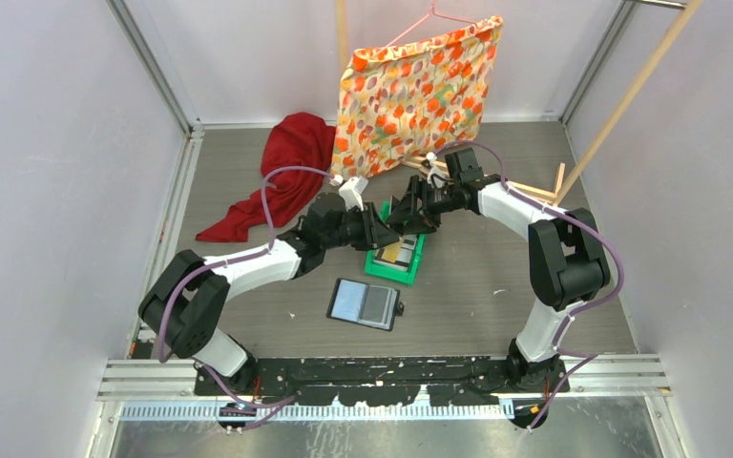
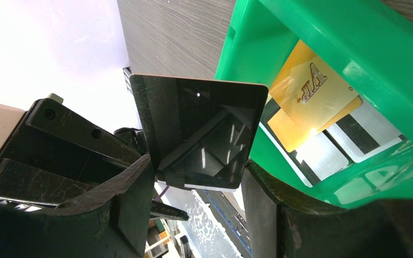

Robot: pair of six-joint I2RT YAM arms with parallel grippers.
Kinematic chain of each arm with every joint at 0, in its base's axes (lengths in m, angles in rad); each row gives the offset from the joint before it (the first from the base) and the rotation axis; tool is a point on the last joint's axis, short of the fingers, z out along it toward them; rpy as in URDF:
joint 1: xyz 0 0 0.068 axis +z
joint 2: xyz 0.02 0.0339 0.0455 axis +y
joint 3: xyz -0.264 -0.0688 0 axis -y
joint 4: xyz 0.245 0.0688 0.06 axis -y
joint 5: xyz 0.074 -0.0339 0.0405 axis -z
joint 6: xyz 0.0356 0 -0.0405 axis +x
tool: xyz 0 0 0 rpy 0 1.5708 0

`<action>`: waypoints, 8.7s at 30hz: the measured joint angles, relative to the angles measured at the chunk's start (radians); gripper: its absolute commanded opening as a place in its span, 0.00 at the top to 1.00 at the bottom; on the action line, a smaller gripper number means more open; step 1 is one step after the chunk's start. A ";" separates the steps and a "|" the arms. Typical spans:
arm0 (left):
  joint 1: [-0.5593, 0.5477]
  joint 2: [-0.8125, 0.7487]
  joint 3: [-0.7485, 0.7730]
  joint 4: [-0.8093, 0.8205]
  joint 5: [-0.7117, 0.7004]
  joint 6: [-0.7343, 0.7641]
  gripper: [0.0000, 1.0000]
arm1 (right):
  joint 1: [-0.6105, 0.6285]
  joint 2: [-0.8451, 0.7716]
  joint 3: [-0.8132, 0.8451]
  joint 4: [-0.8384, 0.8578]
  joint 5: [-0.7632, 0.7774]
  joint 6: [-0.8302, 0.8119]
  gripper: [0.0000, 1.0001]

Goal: Put the credit cards into the card holder
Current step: Place the credit card in the storage box, then insert the credit card into the card holder.

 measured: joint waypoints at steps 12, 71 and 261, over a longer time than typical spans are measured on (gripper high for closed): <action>0.023 0.000 0.009 -0.029 -0.003 0.033 0.81 | 0.000 0.000 -0.002 0.004 0.000 0.001 0.61; 0.042 0.010 0.024 -0.172 0.049 0.065 1.00 | -0.002 -0.032 -0.041 -0.048 0.045 -0.090 0.33; 0.202 -0.546 -0.537 -0.391 0.255 -0.098 1.00 | 0.500 0.009 -0.001 -0.518 0.282 -1.053 0.46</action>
